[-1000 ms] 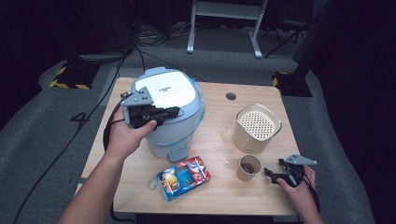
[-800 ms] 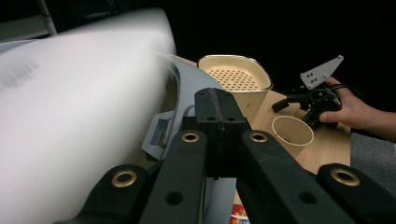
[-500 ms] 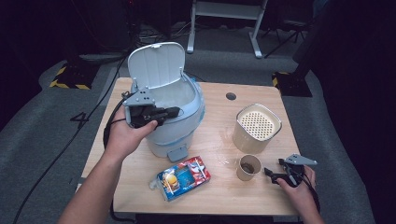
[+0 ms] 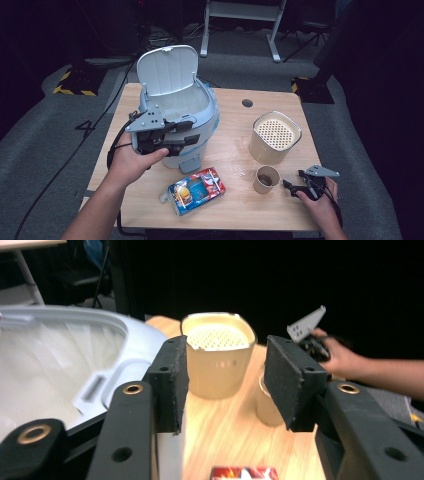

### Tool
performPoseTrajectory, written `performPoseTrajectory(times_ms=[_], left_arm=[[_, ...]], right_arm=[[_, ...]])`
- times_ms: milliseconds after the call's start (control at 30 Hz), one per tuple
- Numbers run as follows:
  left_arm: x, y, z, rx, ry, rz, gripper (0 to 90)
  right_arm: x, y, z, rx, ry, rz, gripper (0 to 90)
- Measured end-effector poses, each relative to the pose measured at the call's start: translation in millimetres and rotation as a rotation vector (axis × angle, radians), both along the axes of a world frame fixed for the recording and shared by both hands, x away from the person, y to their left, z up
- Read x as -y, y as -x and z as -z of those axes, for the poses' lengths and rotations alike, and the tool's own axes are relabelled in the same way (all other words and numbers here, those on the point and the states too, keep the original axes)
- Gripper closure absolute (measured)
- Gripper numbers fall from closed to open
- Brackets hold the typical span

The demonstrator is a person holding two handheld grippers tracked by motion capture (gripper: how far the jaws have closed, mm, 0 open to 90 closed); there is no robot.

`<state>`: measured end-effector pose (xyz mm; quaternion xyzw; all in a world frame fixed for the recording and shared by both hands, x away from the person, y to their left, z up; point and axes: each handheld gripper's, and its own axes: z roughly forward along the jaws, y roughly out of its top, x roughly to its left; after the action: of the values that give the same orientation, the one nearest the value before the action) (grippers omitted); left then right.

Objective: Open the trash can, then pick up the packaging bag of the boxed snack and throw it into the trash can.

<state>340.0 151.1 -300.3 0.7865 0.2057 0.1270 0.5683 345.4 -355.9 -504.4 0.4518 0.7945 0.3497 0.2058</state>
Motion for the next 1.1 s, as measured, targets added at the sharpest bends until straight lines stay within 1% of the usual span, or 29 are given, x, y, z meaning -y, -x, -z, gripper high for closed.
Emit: performPoseTrajectory(times_ms=[67,133,200,267,400,467,633,667,700,733,767,833,900,933,1033,1100], left_arm=[[0.0,4.8,5.6,0.006,-0.026,-0.007,49.9],[-0.8,7.7,11.0,0.001,-0.035,-0.006,48.6],[-1.7,10.2,18.5,-0.009,-0.033,-0.006,47.8],[-2.9,12.2,26.8,-0.023,-0.034,-0.005,46.6],[-4.3,13.9,44.3,-0.058,-0.050,0.006,46.8],[-4.1,13.6,53.7,-0.073,-0.055,0.001,46.8],[-3.6,10.0,76.4,-0.113,-0.064,-0.001,46.5],[-2.5,7.8,85.6,-0.130,-0.075,-0.003,46.1],[-2.5,7.8,85.6,-0.130,-0.075,-0.003,45.6],[-1.9,6.4,90.1,-0.137,-0.079,-0.005,45.6],[-1.1,4.8,94.6,-0.143,-0.081,-0.009,43.6],[0.3,1.6,102.9,-0.162,-0.089,-0.019,43.6],[2.2,-3.6,113.6,-0.173,-0.104,-0.022,44.1],[2.2,-3.6,113.6,-0.173,-0.104,-0.022,44.1],[4.9,-8.8,125.3,-0.202,-0.106,-0.025,45.7],[6.4,-11.3,130.7,-0.212,-0.119,-0.027,46.2]], right_arm=[[0.0,0.0,0.0,0.000,0.001,0.000,18.5],[0.0,0.0,0.0,0.000,0.000,0.000,18.5],[0.0,0.0,0.0,0.000,0.001,0.000,18.5],[0.0,0.0,0.0,0.000,0.000,0.000,18.5],[0.0,0.0,0.0,0.000,0.000,0.000,18.6],[0.0,0.0,0.0,0.000,0.001,0.000,18.5],[0.0,0.0,0.0,0.000,0.000,0.000,18.5],[0.0,0.0,0.0,0.000,0.000,0.000,18.5],[0.0,0.0,0.0,0.000,0.000,0.000,18.5],[0.0,0.0,0.0,0.000,0.000,0.000,18.5],[0.0,0.0,0.0,0.000,0.000,0.000,18.5],[0.0,-0.1,0.0,0.000,0.000,0.000,18.5],[0.0,0.0,0.0,0.000,0.000,0.000,18.5],[0.0,0.0,0.0,0.000,0.000,0.000,18.5],[0.0,0.0,0.0,0.000,0.000,0.000,18.5],[0.0,0.0,0.0,0.000,0.000,0.000,18.5]])
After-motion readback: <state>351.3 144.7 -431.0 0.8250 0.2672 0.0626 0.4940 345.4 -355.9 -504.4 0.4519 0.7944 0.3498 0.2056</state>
